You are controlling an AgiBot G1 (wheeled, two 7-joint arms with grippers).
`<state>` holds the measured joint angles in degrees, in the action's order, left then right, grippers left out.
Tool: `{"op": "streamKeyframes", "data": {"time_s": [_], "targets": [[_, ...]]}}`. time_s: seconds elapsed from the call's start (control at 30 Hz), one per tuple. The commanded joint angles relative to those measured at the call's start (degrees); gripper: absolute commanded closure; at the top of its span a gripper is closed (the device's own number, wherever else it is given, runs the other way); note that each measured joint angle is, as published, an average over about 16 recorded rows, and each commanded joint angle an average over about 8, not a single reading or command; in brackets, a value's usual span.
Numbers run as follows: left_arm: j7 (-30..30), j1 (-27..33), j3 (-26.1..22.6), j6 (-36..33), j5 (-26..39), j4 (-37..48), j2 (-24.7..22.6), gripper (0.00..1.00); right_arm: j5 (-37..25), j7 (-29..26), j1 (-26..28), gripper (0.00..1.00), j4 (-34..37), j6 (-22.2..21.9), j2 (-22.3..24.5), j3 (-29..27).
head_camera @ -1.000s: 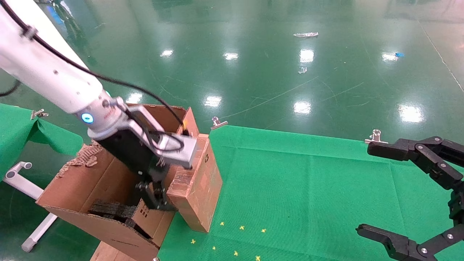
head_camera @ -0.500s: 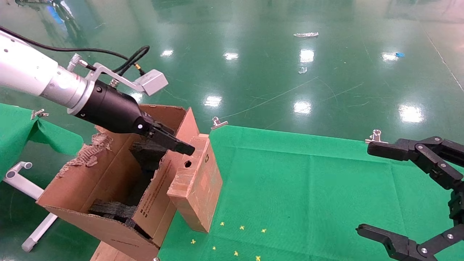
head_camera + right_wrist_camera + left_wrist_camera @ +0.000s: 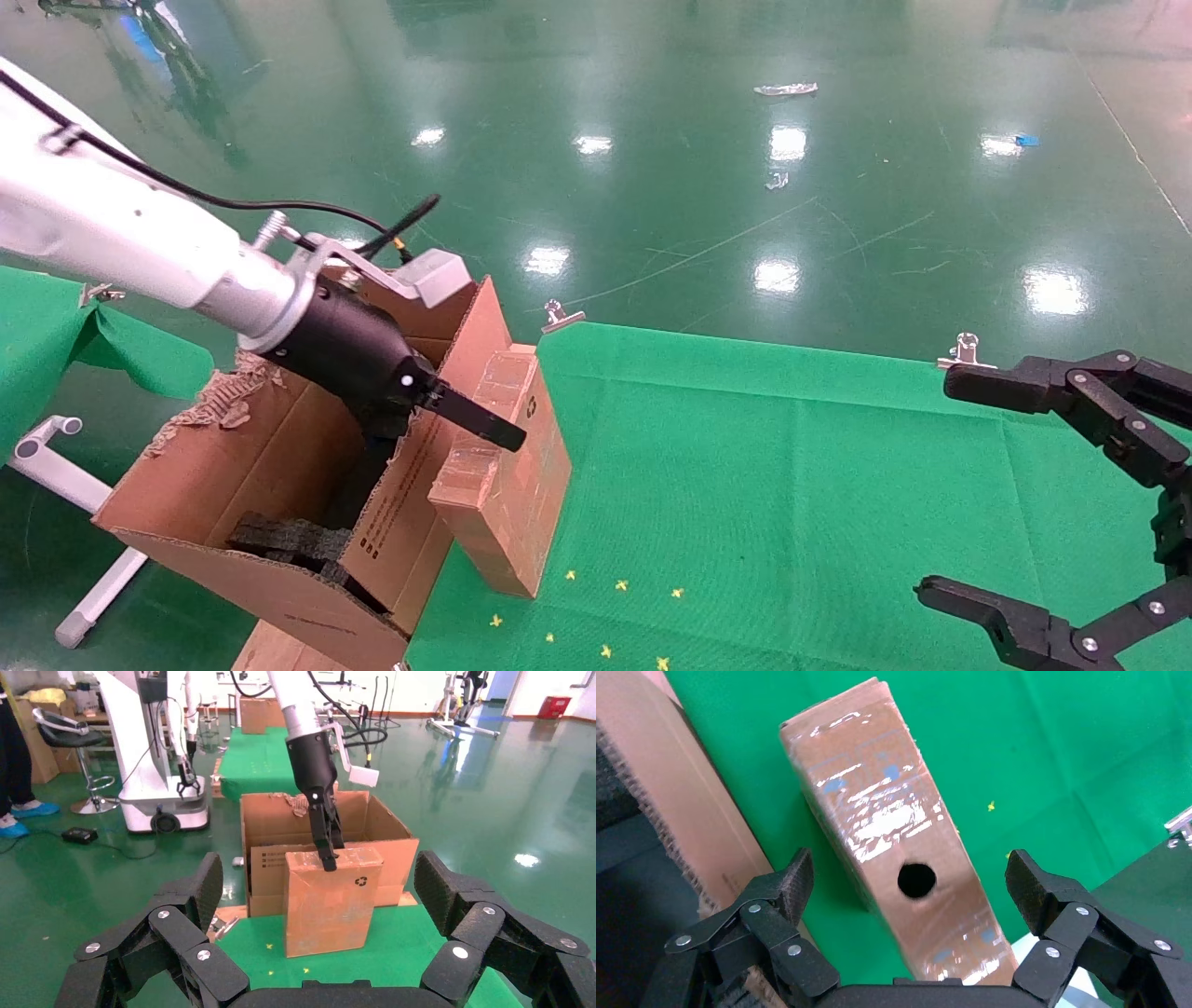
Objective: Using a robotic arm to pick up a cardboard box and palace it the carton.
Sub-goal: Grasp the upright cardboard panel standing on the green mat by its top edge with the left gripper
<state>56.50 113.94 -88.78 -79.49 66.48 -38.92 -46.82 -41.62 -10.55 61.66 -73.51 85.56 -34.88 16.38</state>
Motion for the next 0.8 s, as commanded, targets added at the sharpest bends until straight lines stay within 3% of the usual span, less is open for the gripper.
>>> {"op": "streamKeyframes", "data": {"time_s": [0.03, 0.1, 0.27, 0.3, 0.33, 0.4, 0.8], "targets": [[0.01, -0.86, -0.25, 0.83, 0.31, -0.16, -0.59, 0.01, 0.01, 0.00, 0.00, 0.00, 0.00, 0.00, 0.00, 0.01], [0.15, -1.29, -0.58, 1.17, 0.77, -0.18, -1.07, 0.16, 0.01, 0.01, 0.00, 0.16, 0.00, -0.01, 0.01, 0.02], [0.91, -1.55, -1.09, 1.22, 1.45, -0.99, -1.60, 0.78, 0.02, 0.02, 0.01, 0.79, 0.00, -0.02, 0.01, 0.04], [1.14, -1.47, -1.14, 1.14, 1.52, -1.36, -1.58, 0.89, 0.03, 0.02, 0.01, 0.91, 0.00, -0.02, 0.02, 0.04], [1.38, -1.37, -1.20, 1.07, 1.62, -1.77, -1.52, 0.95, 0.03, 0.02, 0.01, 0.97, 0.00, -0.02, 0.02, 0.04], [1.99, -1.05, -1.33, 0.92, 1.88, -2.83, -1.32, 1.00, 0.04, 0.03, 0.01, 1.00, 0.00, -0.02, 0.02, 0.05], [7.93, 1.60, -2.71, 1.34, 5.46, -12.76, 1.42, 1.00, 0.07, 0.05, 0.02, 1.00, 0.00, -0.04, 0.04, 0.10]]}}
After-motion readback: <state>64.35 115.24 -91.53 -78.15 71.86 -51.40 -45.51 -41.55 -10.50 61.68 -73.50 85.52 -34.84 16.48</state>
